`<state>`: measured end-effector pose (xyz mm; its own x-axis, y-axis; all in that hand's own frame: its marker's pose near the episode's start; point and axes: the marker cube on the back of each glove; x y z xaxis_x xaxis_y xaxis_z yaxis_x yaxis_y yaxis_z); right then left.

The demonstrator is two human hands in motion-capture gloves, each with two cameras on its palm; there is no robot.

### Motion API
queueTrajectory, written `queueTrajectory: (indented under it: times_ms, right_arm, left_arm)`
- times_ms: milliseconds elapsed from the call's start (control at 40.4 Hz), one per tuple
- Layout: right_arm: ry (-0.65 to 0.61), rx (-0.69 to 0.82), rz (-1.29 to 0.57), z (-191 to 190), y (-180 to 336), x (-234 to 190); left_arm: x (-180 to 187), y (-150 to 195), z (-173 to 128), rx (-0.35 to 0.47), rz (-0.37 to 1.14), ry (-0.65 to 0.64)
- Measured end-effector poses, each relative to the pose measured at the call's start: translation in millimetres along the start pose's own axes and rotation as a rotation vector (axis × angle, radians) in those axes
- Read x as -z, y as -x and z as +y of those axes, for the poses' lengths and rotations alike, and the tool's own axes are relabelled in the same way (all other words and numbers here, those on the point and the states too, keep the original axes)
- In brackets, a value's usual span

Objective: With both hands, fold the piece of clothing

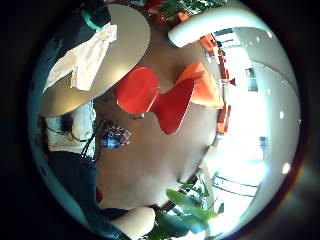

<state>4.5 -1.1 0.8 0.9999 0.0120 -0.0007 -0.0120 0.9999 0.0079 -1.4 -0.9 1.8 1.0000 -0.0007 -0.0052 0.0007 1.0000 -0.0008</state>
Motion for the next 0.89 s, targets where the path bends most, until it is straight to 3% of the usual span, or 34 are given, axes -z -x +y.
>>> queueTrajectory:
  times_ms: [272, 470, 618, 891]
  right_arm:
    - [0.012, 0.006, 0.001, -3, -2, -8]
    - [0.039, 0.041, -0.016, -21, 3, -19]
    - [0.086, 0.077, -0.012, -34, 12, -31]
    - [0.119, 0.108, -0.013, -42, 24, -57]
  left_arm:
    - [-18, 6, -10, 0.010, 0.026, 0.050]
    - [-39, -11, -25, 0.006, 0.042, 0.025]
    - [-74, -41, -47, -0.013, 0.068, 0.038]
    - [-177, -76, -100, -0.002, 0.087, 0.174]
